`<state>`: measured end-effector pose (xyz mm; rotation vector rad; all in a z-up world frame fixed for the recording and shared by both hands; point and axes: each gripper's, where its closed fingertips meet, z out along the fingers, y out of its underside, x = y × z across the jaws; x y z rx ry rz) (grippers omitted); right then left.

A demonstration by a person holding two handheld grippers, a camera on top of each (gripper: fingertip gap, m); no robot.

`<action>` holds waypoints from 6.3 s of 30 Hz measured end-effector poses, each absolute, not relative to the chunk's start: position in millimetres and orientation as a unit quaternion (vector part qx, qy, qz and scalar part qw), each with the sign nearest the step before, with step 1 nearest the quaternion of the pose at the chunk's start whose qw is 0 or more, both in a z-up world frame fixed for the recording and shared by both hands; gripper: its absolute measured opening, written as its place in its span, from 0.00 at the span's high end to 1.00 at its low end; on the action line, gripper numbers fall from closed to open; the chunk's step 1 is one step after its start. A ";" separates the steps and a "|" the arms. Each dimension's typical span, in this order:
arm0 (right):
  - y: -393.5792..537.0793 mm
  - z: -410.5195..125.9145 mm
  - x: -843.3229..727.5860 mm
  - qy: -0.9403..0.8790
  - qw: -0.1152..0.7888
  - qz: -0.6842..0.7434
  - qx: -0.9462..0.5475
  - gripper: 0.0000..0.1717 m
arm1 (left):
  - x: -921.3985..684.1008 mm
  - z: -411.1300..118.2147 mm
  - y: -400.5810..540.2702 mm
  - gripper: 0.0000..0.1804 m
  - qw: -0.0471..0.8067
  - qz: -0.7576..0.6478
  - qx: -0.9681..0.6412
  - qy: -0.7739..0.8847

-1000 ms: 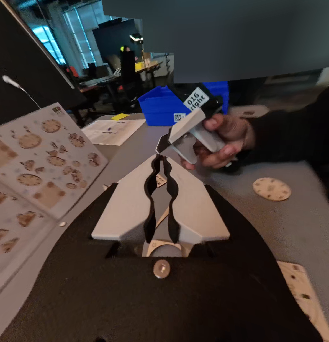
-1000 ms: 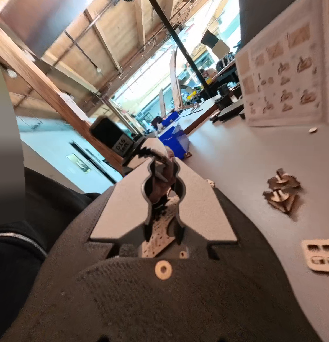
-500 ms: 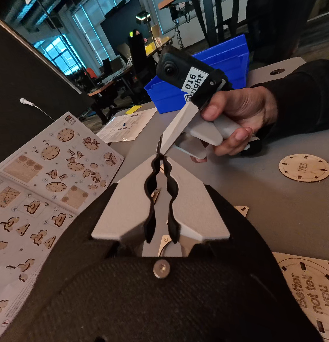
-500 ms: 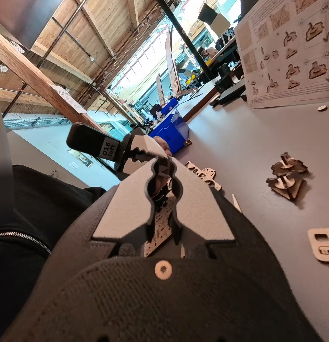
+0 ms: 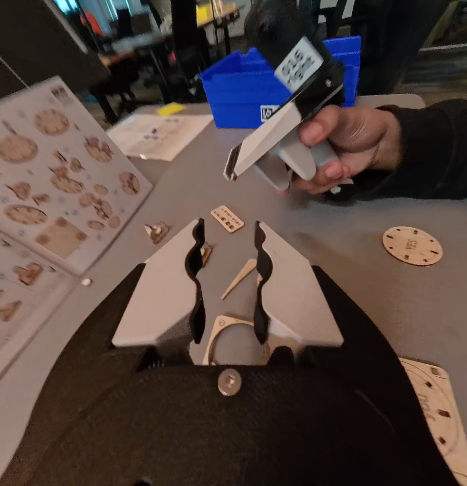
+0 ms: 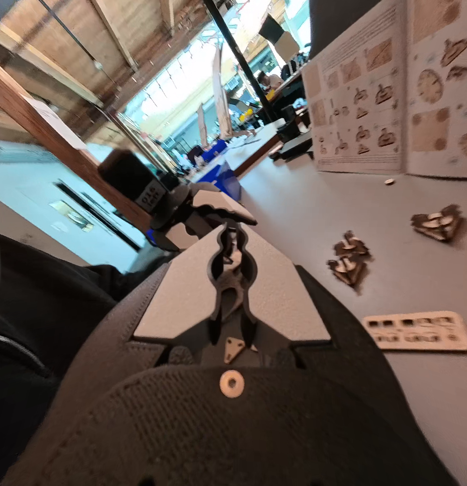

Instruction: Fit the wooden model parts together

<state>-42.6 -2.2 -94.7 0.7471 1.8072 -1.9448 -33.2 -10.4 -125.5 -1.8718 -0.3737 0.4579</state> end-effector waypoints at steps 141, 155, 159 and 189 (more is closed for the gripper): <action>82.6 -214.1 34.4 0.942 0.097 -0.182 -0.264 0.98 | 24.2 -215.9 57.2 0.82 0.385 -0.026 -0.912 -0.137; 85.1 -214.6 27.5 0.948 0.113 -0.206 -0.216 0.97 | 23.0 -215.9 57.0 0.83 0.386 -0.027 -0.911 -0.140; 82.8 -209.7 25.3 0.947 0.099 -0.223 -0.207 0.97 | 22.8 -215.8 57.0 0.84 0.387 -0.030 -0.910 -0.142; 91.3 -208.0 24.2 0.944 0.046 -0.300 -0.132 1.00 | 21.6 -212.9 55.1 0.83 0.397 -0.073 -0.899 -0.169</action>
